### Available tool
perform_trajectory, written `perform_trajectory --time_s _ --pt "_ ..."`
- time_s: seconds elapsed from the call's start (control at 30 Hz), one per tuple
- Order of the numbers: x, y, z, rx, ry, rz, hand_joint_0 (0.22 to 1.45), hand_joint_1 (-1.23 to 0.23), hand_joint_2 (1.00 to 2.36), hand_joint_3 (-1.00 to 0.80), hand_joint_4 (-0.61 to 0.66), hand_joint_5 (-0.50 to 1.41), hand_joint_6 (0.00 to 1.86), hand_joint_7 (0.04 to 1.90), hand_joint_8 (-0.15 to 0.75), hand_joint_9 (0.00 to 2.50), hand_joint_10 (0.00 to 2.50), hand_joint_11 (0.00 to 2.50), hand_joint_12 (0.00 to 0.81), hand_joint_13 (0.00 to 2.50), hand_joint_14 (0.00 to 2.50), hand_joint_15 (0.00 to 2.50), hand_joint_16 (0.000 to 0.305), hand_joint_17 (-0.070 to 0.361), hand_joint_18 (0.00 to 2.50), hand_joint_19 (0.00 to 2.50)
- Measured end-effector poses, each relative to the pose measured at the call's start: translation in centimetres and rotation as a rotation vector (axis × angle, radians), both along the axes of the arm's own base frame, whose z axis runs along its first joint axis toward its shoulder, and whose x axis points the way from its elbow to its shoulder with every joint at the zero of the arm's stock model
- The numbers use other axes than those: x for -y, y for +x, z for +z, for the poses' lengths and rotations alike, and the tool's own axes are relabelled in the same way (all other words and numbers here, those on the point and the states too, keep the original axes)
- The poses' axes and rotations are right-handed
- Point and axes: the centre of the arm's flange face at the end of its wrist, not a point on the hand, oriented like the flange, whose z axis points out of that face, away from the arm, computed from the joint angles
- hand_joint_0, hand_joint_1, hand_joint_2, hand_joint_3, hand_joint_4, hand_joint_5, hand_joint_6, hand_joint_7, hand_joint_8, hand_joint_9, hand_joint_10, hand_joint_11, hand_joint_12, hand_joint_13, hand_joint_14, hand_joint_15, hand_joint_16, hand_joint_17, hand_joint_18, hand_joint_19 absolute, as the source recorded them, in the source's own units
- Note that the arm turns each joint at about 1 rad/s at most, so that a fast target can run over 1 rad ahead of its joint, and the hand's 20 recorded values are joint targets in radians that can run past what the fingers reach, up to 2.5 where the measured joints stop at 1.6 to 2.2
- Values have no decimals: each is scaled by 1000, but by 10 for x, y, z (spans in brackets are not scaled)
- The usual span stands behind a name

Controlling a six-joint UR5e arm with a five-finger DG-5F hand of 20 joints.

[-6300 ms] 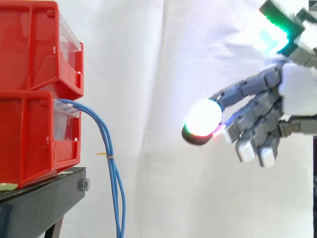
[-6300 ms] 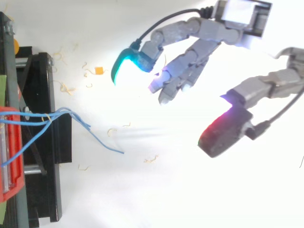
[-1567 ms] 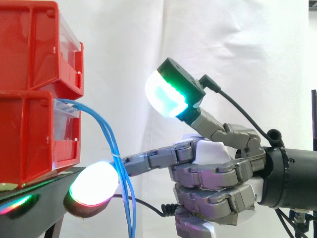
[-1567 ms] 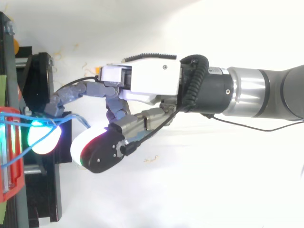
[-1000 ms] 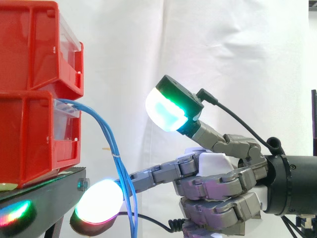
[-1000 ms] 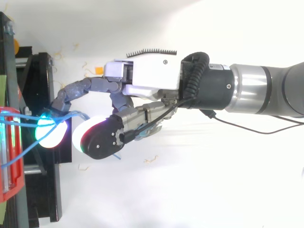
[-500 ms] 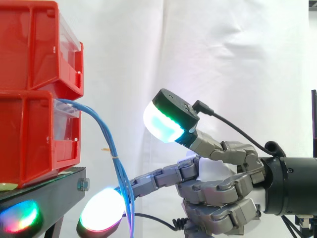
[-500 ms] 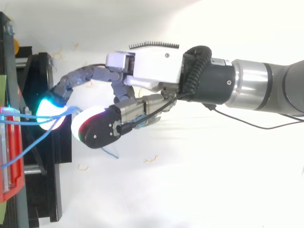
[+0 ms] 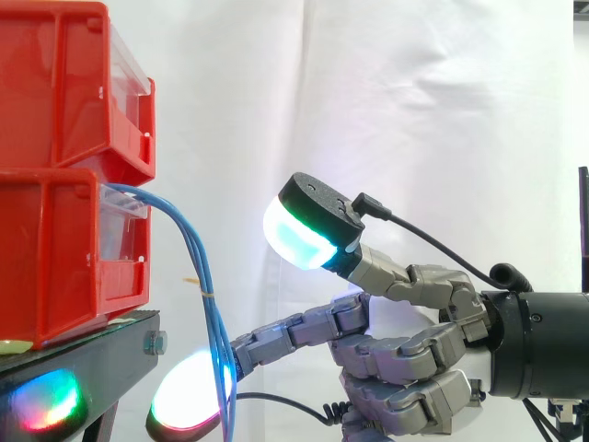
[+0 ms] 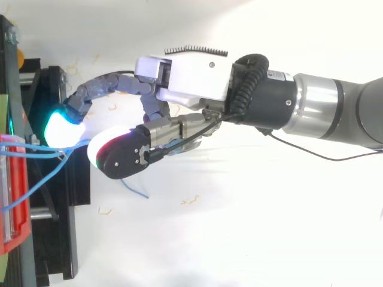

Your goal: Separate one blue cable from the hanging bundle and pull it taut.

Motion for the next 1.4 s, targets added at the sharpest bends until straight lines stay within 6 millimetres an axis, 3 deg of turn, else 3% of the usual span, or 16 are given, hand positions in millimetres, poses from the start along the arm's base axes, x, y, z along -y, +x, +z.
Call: perform_trajectory --time_s 0.67,1.17,1.4 --pt "-20 -3 -4 -43 46 27 353 -474 1000 -500 272 -90 502 685 213 2401 322 1824 406 2076 15 1518 89 200 2055 609" --pt "-23 -4 -4 -46 72 42 354 -476 1000 -500 276 -96 502 669 214 2392 325 1825 402 2073 16 1529 89 200 2049 603" --pt "-16 -7 14 -40 84 46 353 -476 1000 -500 273 -96 502 667 214 2395 320 1812 403 2071 15 1527 89 201 2045 605"
